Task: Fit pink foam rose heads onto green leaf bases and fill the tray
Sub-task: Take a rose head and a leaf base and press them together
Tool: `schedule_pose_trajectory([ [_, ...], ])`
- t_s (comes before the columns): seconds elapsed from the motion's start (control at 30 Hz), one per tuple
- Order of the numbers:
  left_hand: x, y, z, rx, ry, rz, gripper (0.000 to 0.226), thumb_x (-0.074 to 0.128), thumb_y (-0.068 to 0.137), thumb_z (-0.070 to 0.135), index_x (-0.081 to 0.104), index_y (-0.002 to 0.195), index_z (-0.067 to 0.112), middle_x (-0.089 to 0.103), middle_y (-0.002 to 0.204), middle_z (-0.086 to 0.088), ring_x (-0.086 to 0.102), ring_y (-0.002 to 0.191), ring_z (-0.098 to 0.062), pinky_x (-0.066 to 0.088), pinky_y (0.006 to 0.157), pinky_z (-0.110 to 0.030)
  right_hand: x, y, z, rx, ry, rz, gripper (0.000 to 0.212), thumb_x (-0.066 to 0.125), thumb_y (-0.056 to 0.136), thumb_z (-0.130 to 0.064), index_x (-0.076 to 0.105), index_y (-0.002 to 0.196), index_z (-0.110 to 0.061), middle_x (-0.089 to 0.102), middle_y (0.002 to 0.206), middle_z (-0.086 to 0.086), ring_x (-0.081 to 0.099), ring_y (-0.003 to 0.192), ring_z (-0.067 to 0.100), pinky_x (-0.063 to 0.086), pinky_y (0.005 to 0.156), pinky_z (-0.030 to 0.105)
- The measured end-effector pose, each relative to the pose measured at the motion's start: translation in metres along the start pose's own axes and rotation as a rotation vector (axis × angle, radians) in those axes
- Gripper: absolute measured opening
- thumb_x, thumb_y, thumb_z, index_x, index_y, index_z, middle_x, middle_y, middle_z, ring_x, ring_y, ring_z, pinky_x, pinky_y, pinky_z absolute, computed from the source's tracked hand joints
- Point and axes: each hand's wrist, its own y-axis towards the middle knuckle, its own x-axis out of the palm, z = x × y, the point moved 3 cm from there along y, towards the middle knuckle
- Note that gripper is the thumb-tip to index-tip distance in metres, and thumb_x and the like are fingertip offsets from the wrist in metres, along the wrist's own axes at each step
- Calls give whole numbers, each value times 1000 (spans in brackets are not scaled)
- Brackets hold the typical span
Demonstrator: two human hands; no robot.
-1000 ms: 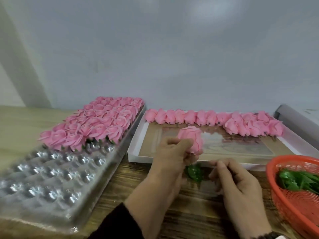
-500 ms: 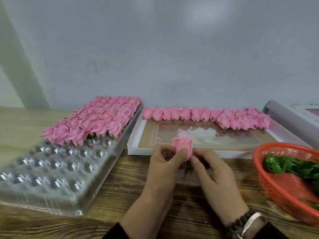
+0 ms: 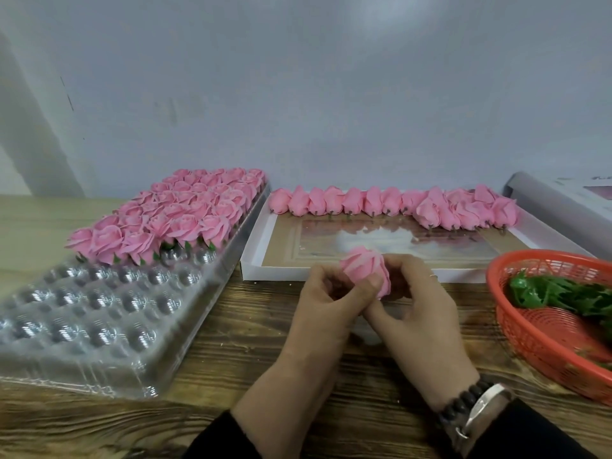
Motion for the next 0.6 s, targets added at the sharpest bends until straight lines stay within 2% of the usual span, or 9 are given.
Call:
schedule_pose_trajectory([
  [0.07,0,0,-2,-100,-52,-52,57,76,68,25,53,112,-3,64,109,-20,64,93,-28,53,78,-35,0,-1,-2,50,83,-6,24,65,68,-30,58,91,-32,63,87,-8,59,79,3,46,70,14],
  [0.1,1,0,-3,-151,-76,-102,59,72,70,28,54,117,-3,62,116,-22,61,101,-32,49,87,-42,0,-2,-3,76,123,-18,25,64,67,-28,59,92,-31,64,86,-8,60,77,5,49,71,20],
  [0.17,5,-2,-3,-225,-135,-203,54,66,75,27,56,116,-8,60,118,-25,56,107,-34,39,100,-47,1,-4,-4,125,203,-67,26,65,67,-22,62,92,-29,66,80,-7,61,72,7,52,66,25],
  [0.2,5,-2,-3,-254,-180,-234,49,65,76,24,59,111,-8,60,114,-25,56,106,-33,38,102,-45,2,-5,-5,129,239,-99,25,66,68,-17,64,91,-27,66,76,-7,60,68,4,50,63,22],
  [0.27,5,0,0,-283,-270,-275,34,66,74,19,66,100,-2,63,103,-20,61,100,-28,45,98,-39,5,-6,-7,111,288,-171,21,66,72,-7,67,89,-20,63,68,-2,56,63,2,44,60,16],
  [0.33,0,3,3,-290,-310,-265,26,68,71,18,70,93,5,64,97,-16,62,94,-25,47,94,-36,8,-7,-11,111,350,-258,13,67,77,-6,68,88,-14,63,68,9,54,64,8,45,60,20],
  [0.43,-5,6,6,-295,-299,-224,22,67,68,22,74,85,11,64,92,-14,62,83,-24,52,82,-34,12,-8,-14,146,469,-356,13,66,75,-16,69,86,-12,62,64,-1,53,62,3,43,59,13],
  [0.5,-5,6,6,-270,-286,-203,22,71,69,21,72,86,8,64,85,-13,61,77,-24,53,74,-32,14,-8,-13,182,492,-358,14,69,77,-15,68,91,-12,66,71,2,56,68,7,46,63,16],
  [0.6,-7,8,7,-214,-306,-119,25,68,68,23,71,85,4,67,81,-16,65,72,-27,54,73,-35,17,-8,-7,259,516,-274,27,71,75,-6,58,97,-15,68,84,13,59,71,15,50,63,23],
])
